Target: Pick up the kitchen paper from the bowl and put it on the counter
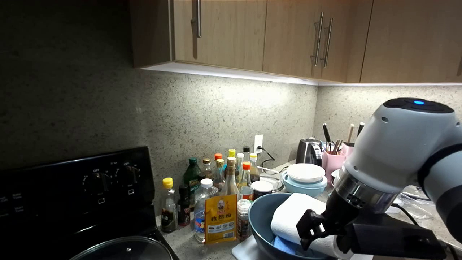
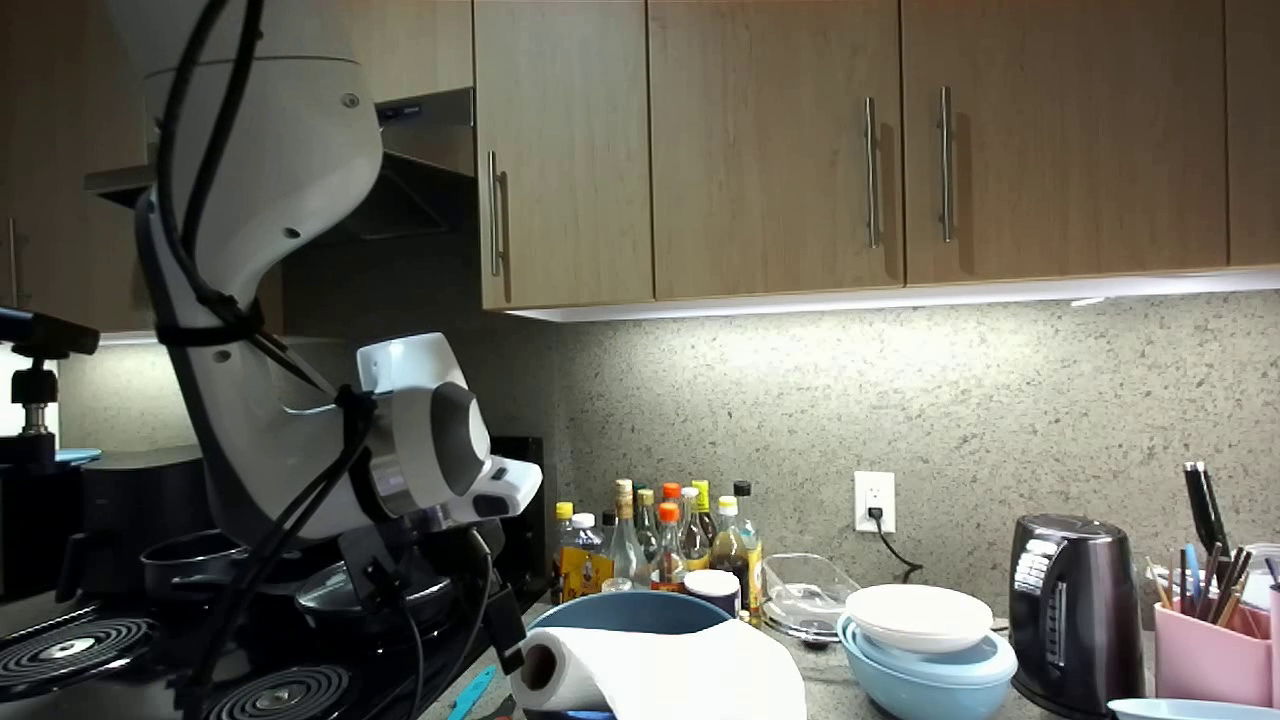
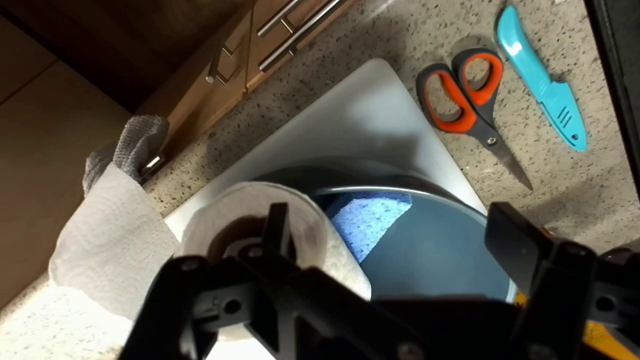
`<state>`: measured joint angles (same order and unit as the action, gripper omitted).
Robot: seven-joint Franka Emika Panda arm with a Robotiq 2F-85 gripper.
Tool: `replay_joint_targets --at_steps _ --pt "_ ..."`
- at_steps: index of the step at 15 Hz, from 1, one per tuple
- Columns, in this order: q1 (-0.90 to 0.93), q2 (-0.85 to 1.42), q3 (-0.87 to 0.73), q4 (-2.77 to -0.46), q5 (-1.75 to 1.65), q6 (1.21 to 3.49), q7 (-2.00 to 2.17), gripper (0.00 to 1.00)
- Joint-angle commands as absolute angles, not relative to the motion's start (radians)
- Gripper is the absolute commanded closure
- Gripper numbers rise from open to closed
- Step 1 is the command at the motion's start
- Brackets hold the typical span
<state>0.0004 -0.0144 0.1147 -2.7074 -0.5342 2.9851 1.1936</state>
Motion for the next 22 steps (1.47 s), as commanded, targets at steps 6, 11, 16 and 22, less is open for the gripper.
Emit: replay_joint_targets --at_steps 6,11,16,22 --pt "-0.036 -0.006 0.056 -2.712 -0.660 3.010 1.279 0.00" --pt "-0.029 0.000 0.051 -2.701 -0.634 2.995 1.234 0.00" --pt "-0.037 0.098 0.053 -2.644 -0.560 3.016 1.127 0.00" --pt "-0.052 0.139 0.048 -2.605 -0.551 3.008 1.098 0.33"
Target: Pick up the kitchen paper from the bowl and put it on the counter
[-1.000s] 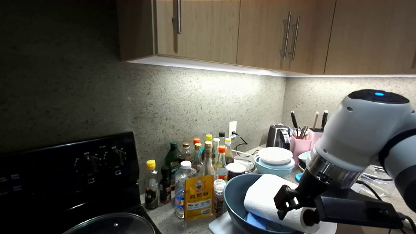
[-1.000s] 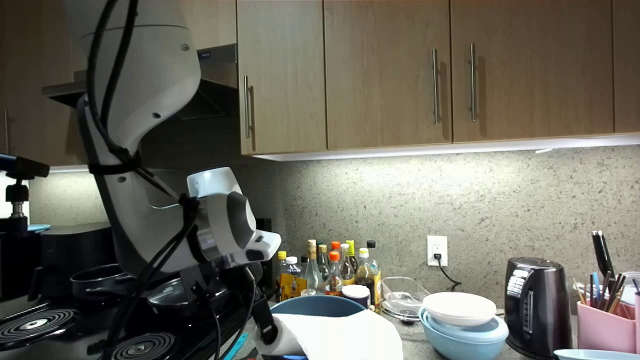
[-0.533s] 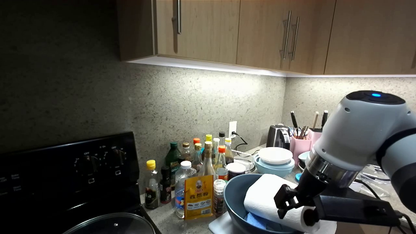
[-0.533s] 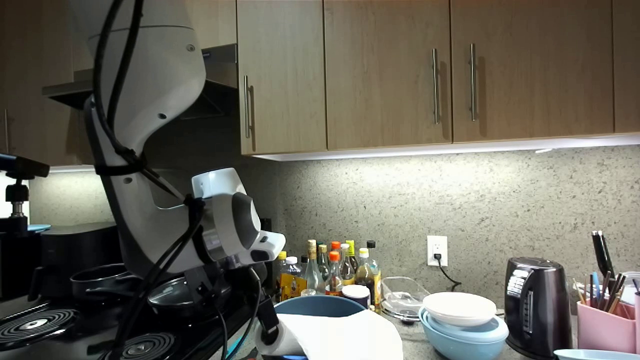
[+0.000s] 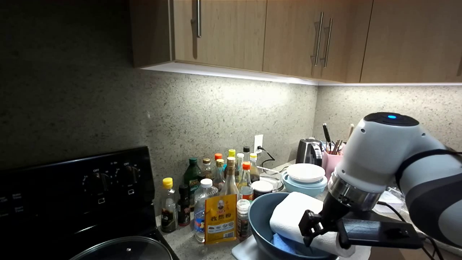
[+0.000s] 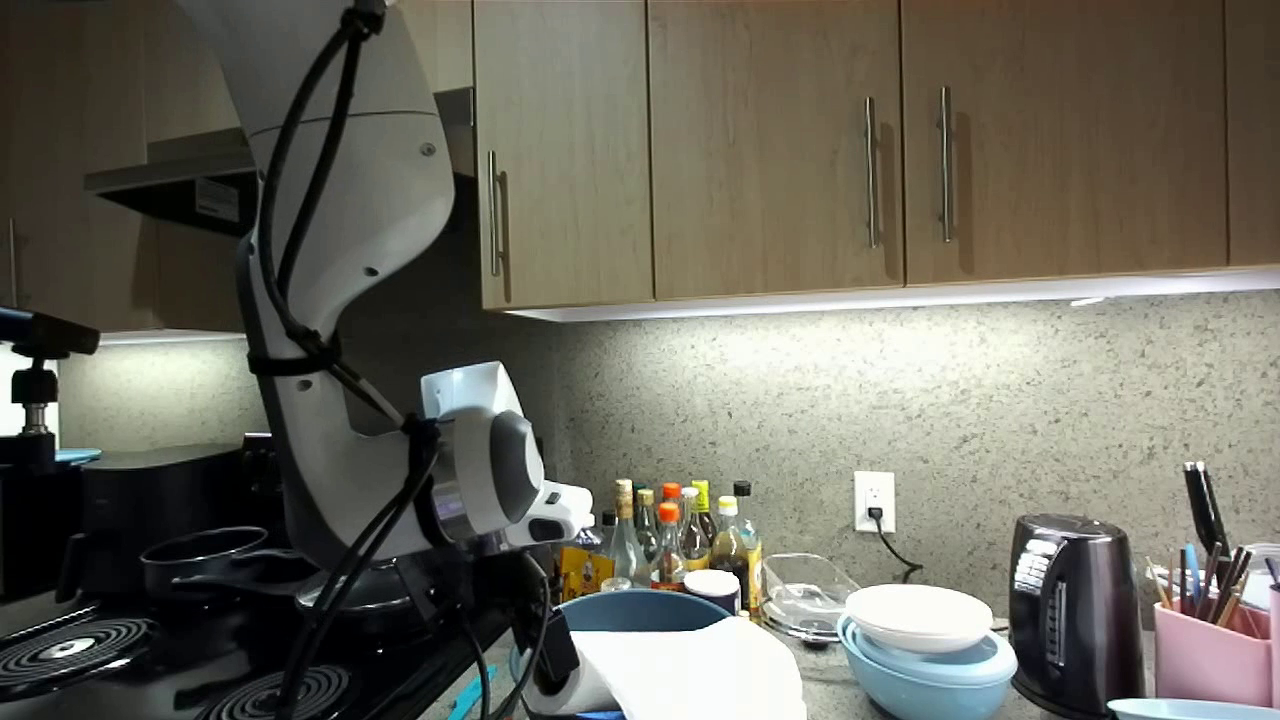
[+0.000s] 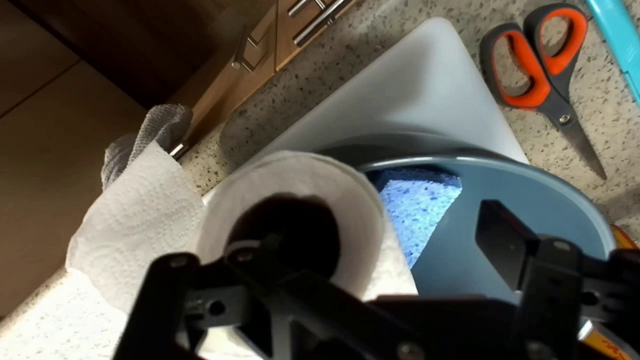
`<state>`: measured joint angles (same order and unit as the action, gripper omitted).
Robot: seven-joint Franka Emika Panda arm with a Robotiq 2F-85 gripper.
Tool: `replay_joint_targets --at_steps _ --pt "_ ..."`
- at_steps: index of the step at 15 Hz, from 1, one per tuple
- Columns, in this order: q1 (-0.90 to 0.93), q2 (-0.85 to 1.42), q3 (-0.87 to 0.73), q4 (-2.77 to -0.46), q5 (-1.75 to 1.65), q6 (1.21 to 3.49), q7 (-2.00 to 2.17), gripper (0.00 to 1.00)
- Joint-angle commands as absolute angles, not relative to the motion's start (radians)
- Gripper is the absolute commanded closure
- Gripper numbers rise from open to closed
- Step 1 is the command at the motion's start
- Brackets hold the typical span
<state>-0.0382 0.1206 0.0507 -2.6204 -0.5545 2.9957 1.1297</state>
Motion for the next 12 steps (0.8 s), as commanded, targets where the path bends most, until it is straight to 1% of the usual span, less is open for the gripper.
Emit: replay_joint_targets --at_steps 1,4,6,9,10,11,12 --pt "-0.053 0.140 0.046 -2.602 -0.551 3.005 1.098 0.40" --pt "-0.054 0.137 0.048 -2.604 -0.538 3.006 1.095 0.61" --pt "-0.053 0.132 0.048 -2.606 -0.537 3.003 1.098 0.72" --pt "-0.050 0.122 0.043 -2.609 -0.545 3.000 1.108 0.92" --pt "-0.046 0.112 0.041 -2.612 -0.552 2.996 1.115 0.96" --pt "-0.044 0.106 0.039 -2.612 -0.558 2.992 1.119 0.98" --pt "-0.037 0.087 0.035 -2.617 -0.571 2.979 1.131 0.95"
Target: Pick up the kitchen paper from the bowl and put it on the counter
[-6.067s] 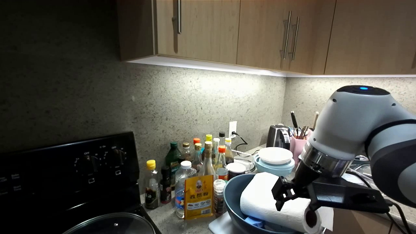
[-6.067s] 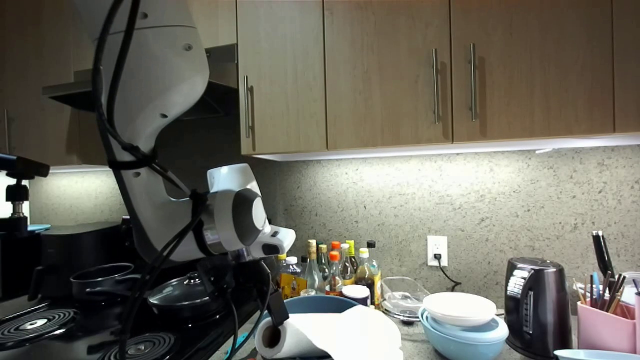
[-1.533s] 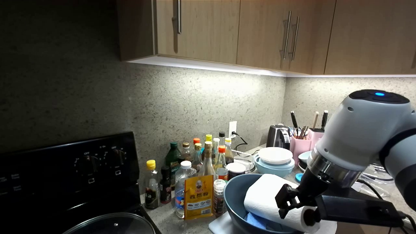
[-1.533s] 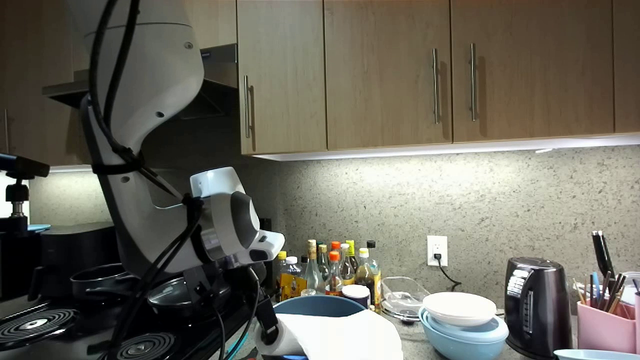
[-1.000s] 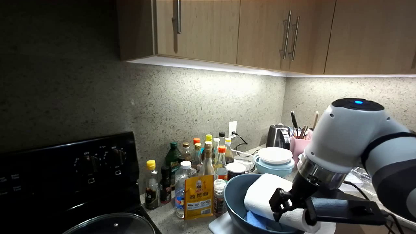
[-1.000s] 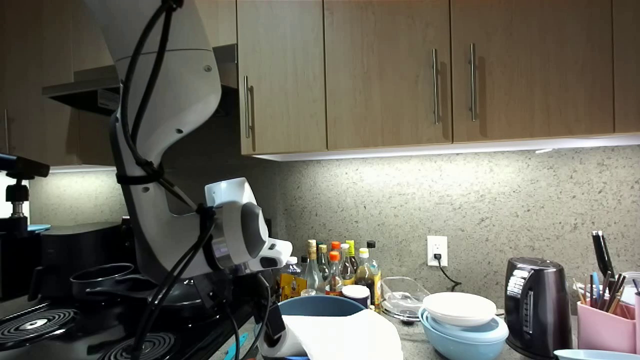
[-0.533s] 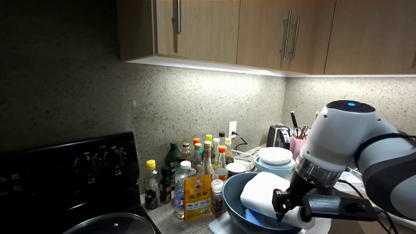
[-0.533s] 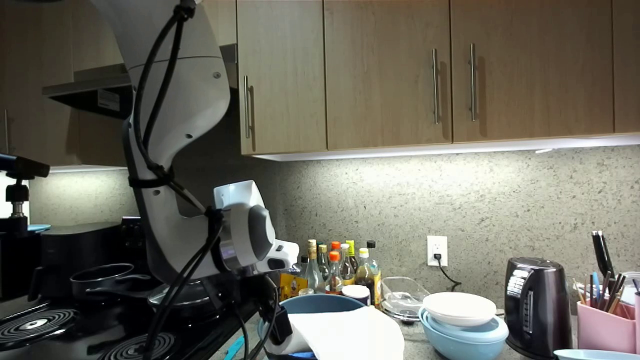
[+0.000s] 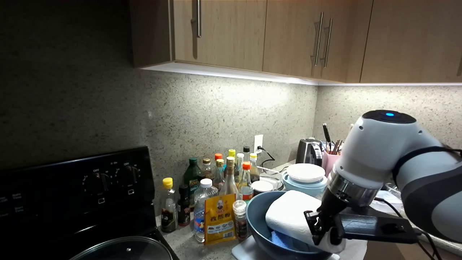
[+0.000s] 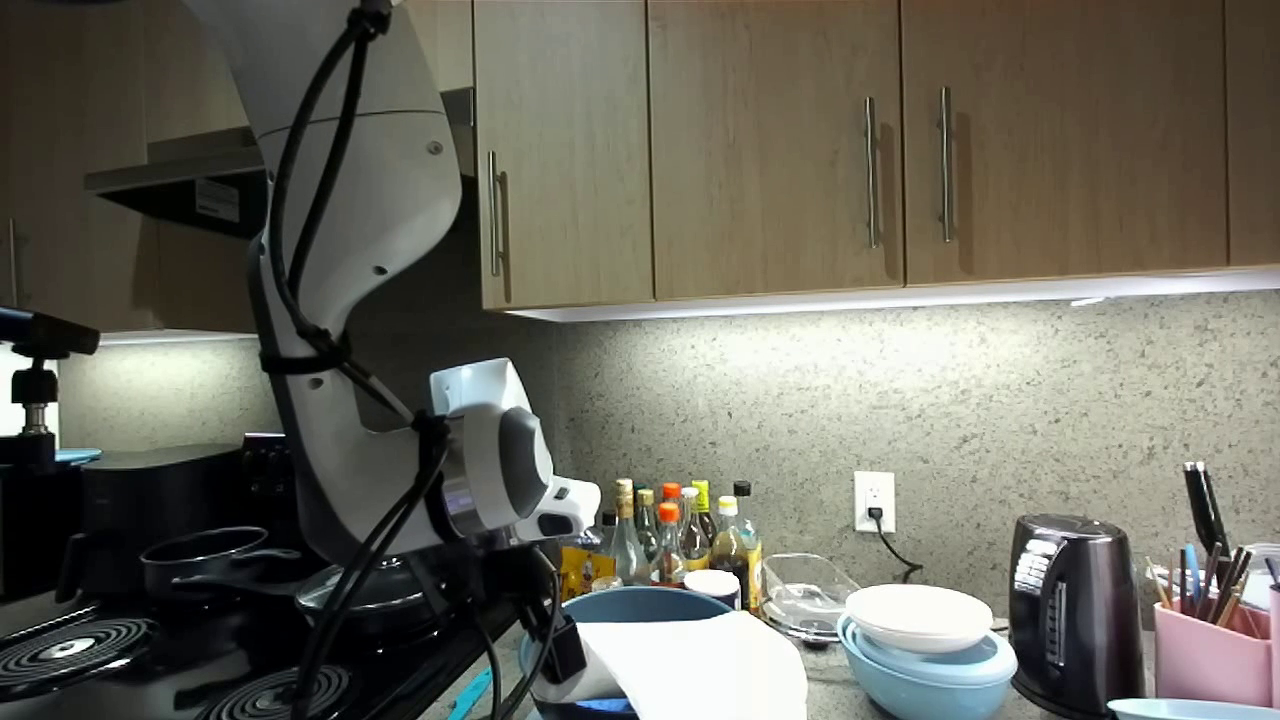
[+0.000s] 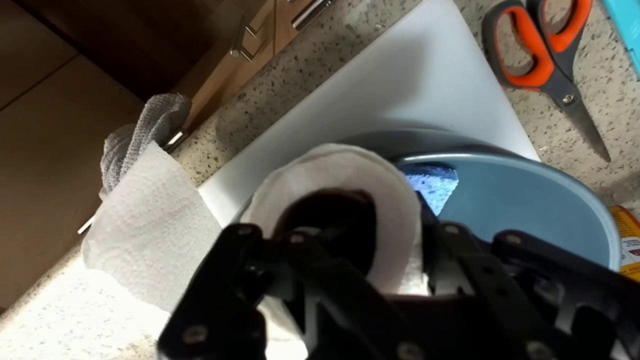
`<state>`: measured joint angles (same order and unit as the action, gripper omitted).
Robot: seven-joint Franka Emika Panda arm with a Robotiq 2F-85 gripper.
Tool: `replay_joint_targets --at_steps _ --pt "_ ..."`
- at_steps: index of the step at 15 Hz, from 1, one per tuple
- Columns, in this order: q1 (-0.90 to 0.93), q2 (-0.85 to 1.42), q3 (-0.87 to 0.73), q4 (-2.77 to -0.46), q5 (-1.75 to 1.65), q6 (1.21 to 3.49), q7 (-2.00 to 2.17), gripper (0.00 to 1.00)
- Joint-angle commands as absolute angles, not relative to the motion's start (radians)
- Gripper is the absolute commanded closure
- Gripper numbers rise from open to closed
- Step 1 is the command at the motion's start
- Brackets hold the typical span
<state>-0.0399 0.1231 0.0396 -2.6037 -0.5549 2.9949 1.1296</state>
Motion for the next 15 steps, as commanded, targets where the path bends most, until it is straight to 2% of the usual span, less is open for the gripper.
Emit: replay_joint_targets --at_steps 1,7,15 --pt "-0.033 0.075 0.033 -2.619 -0.578 2.969 1.137 0.95" --pt "-0.004 -0.063 0.041 -2.615 -0.709 2.798 1.239 0.96" --pt "0.026 -0.151 0.085 -2.607 -0.665 2.641 1.225 0.96"
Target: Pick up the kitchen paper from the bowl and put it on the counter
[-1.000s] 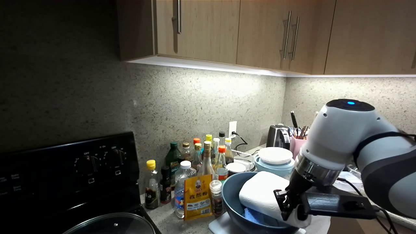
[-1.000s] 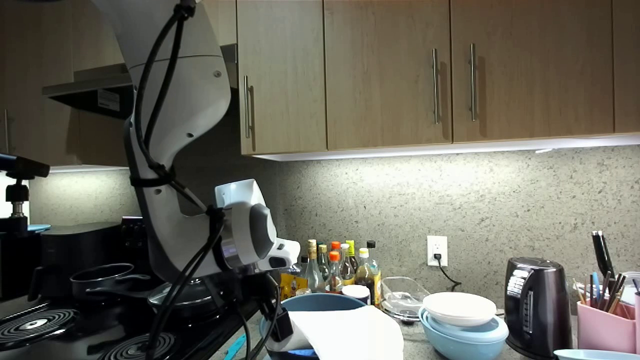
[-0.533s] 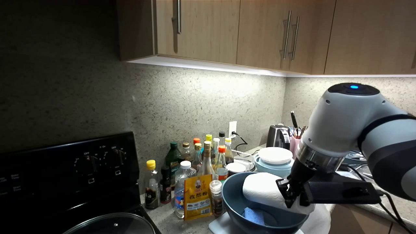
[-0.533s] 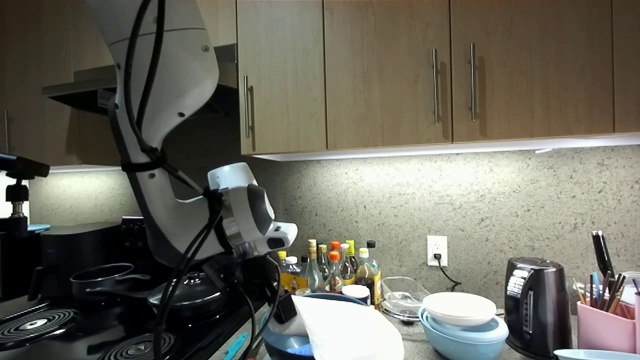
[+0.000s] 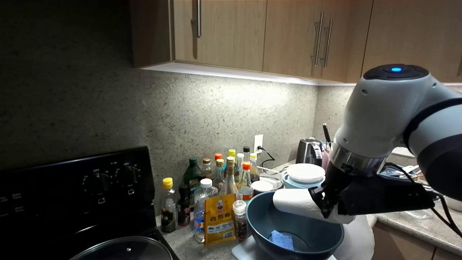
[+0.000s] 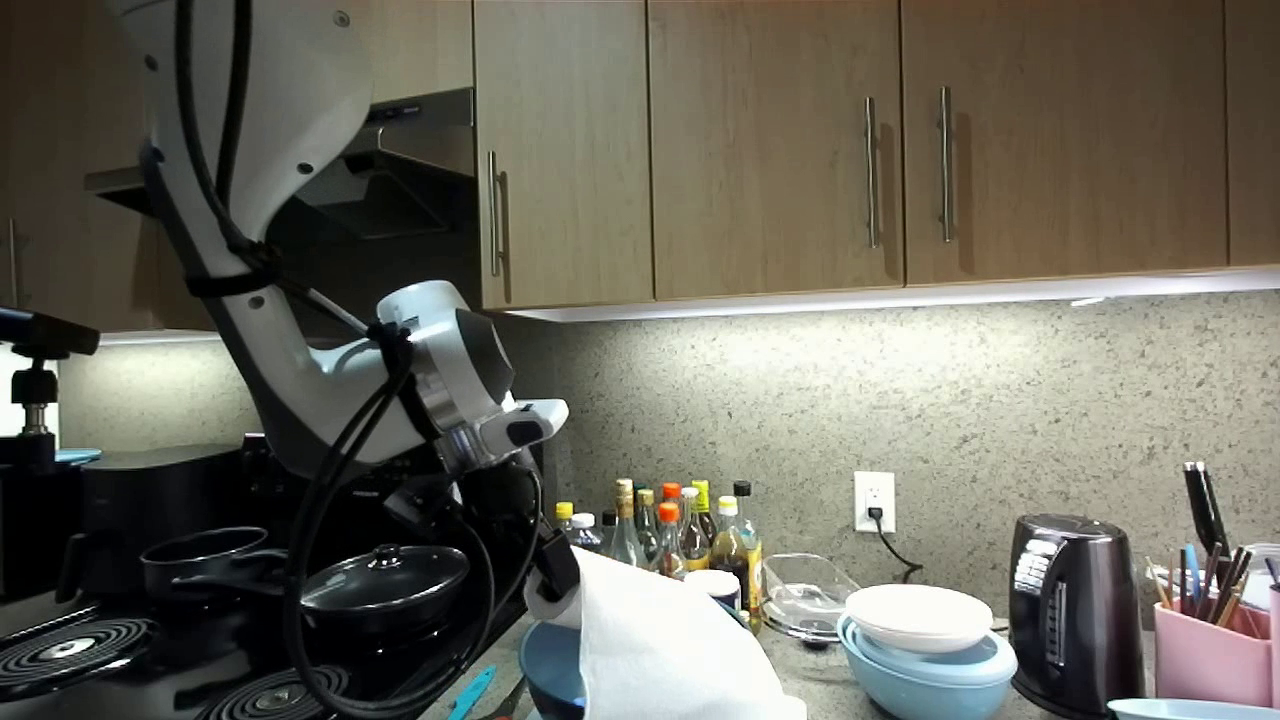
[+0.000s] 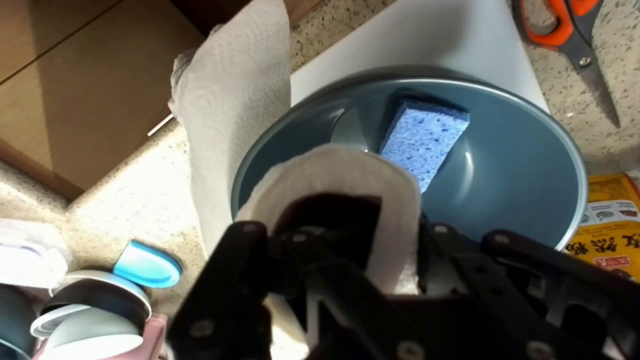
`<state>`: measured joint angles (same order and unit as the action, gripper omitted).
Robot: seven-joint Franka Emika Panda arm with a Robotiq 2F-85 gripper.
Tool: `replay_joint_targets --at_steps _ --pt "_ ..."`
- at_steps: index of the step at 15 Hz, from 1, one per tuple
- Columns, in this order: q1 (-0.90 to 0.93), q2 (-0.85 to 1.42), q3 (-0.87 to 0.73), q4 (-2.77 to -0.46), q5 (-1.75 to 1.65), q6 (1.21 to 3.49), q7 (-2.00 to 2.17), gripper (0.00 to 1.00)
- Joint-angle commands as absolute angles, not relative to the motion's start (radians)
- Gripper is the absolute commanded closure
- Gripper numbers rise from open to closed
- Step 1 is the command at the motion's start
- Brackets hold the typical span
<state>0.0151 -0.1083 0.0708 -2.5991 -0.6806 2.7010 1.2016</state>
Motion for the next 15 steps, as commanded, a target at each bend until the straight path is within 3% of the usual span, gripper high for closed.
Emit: replay_joint_targets --at_steps 1,13,14,15 --pt "0.025 -0.158 0.085 -2.611 -0.663 2.628 1.235 0.96" --pt "0.029 -0.320 0.162 -2.630 -0.544 2.278 1.346 0.96" --pt "0.032 -0.327 0.169 -2.622 -0.526 2.237 1.341 0.92" --pt "0.037 -0.338 0.171 -2.617 -0.504 2.211 1.315 0.63"
